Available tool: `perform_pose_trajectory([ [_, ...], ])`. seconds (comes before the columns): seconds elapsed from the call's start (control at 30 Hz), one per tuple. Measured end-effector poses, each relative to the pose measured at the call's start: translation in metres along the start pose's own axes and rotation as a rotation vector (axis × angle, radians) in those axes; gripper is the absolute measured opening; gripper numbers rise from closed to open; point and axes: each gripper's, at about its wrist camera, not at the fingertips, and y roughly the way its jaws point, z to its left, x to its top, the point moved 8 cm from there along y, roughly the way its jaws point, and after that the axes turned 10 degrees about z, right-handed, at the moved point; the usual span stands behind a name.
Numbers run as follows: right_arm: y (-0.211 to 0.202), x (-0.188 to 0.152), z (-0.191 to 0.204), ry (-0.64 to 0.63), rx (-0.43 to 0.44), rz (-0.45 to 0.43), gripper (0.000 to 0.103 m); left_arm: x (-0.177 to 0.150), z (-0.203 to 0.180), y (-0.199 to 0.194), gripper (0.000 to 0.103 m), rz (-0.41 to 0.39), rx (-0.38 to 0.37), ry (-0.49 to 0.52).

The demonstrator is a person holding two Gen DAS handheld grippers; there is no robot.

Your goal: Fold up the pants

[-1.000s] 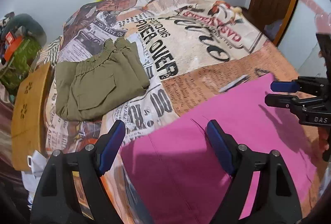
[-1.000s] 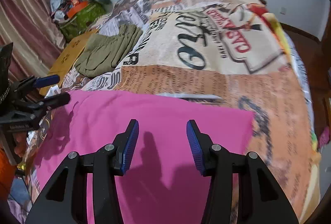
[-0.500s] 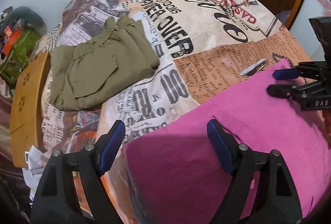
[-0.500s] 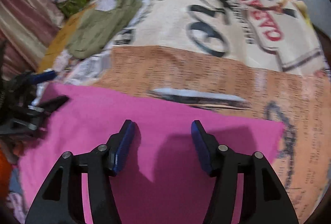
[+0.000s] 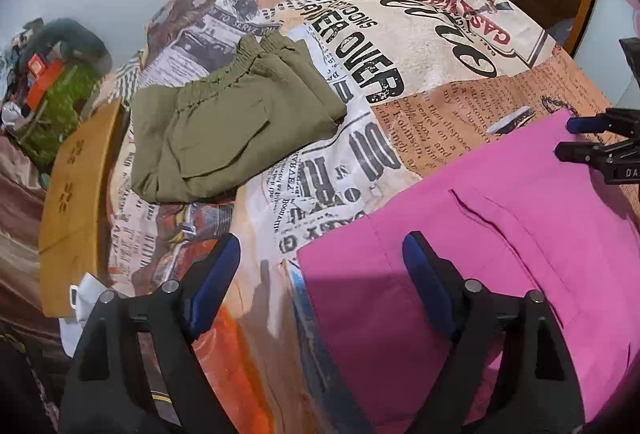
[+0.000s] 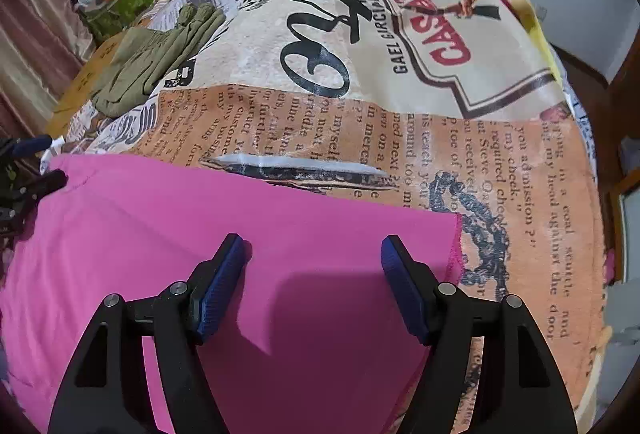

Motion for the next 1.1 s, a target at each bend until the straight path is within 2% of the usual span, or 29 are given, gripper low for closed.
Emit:
perform_pose_trajectory([
  [0.13,-0.006,0.000,-0.005,0.008,-0.026,-0.010,0.066,-0.001,0.002,-0.002,0.084,-0.001,-0.004,-0.002],
  [0.2,-0.011,-0.004,-0.014,0.006,-0.097,-0.007,0.066,-0.003,0.005,-0.003,0.085,0.001,-0.012,-0.009],
  [0.27,-0.017,-0.010,-0.017,0.001,-0.131,-0.010,0.066,-0.005,0.010,-0.004,0.087,0.003,-0.014,-0.027],
  [0.43,-0.039,-0.025,-0.017,-0.011,-0.148,-0.042,0.068,-0.016,0.024,-0.005,0.088,0.018,-0.019,-0.090],
  [0.53,-0.056,-0.025,-0.008,-0.007,-0.128,-0.084,0.068,-0.025,0.033,-0.006,0.088,0.036,-0.007,-0.127],
  [0.63,-0.074,-0.022,0.006,0.007,-0.092,-0.137,0.068,-0.032,0.037,-0.020,0.088,0.016,0.001,-0.145],
  [0.83,-0.113,-0.030,0.047,-0.013,-0.030,-0.224,0.068,-0.044,0.033,-0.081,0.088,-0.111,-0.001,-0.151],
  [1.0,-0.127,-0.049,0.082,-0.040,0.039,-0.243,0.068,-0.060,0.019,-0.116,0.088,-0.152,-0.097,-0.174],
  [1.1,-0.123,-0.064,0.102,-0.059,0.076,-0.230,0.068,-0.074,0.010,-0.123,0.089,-0.140,-0.194,-0.213],
])
